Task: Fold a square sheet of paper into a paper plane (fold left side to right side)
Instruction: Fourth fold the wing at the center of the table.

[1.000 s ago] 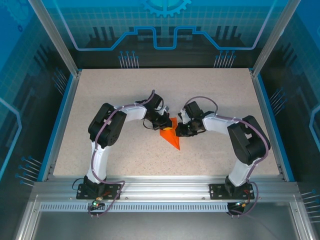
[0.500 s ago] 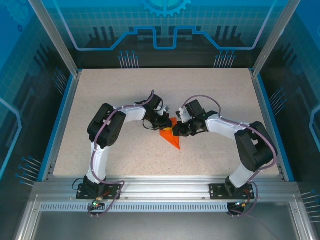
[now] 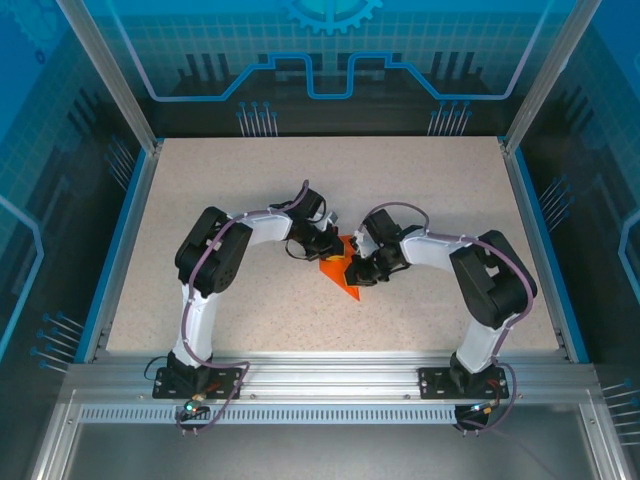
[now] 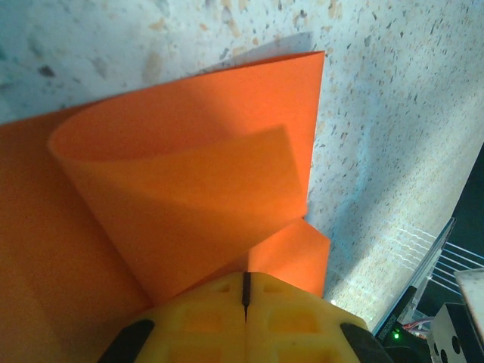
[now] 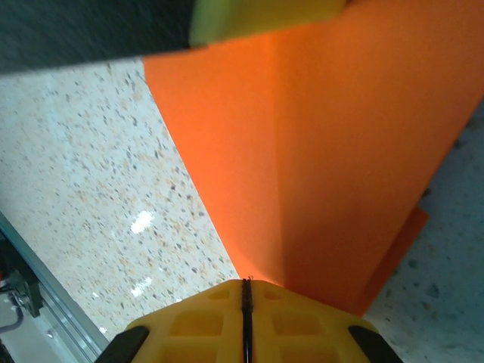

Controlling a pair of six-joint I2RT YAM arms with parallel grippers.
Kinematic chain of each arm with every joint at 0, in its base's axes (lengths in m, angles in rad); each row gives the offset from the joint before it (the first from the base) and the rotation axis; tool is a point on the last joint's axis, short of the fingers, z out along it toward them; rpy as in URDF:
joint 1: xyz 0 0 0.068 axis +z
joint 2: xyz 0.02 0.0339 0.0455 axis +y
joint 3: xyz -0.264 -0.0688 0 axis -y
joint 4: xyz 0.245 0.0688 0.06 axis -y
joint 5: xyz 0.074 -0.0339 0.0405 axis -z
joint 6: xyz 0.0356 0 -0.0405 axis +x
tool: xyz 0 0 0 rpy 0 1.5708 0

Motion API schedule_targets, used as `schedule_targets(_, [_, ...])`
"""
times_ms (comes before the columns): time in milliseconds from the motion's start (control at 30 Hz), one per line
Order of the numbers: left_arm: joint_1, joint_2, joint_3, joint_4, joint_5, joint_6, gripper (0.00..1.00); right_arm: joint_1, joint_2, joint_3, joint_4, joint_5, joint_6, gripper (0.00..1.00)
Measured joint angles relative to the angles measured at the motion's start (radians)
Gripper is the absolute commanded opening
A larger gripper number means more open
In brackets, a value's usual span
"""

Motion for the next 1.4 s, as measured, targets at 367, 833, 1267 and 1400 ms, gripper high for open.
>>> schedule_targets(367, [0.000,0.000,0.000,0.000,0.000,0.000,0.02,0.013,0.008,0.009,-0.049,0.053,-0.024,0.10])
schedule_targets(833, [0.000,0.000,0.002,-0.007,-0.003,0.000,0.02,0.017,0.003,0.002,-0.060,0.068,-0.040,0.10])
schedule_targets(1267, [-0.004,0.000,0.006,-0.031,0.001,0.001,0.02,0.017,-0.069,-0.089,-0.055,0.068,-0.040,0.10])
schedule_targets(1400, [-0.006,0.000,0.008,-0.040,0.001,0.001,0.02,0.017,-0.083,-0.105,-0.055,0.069,-0.040,0.10])
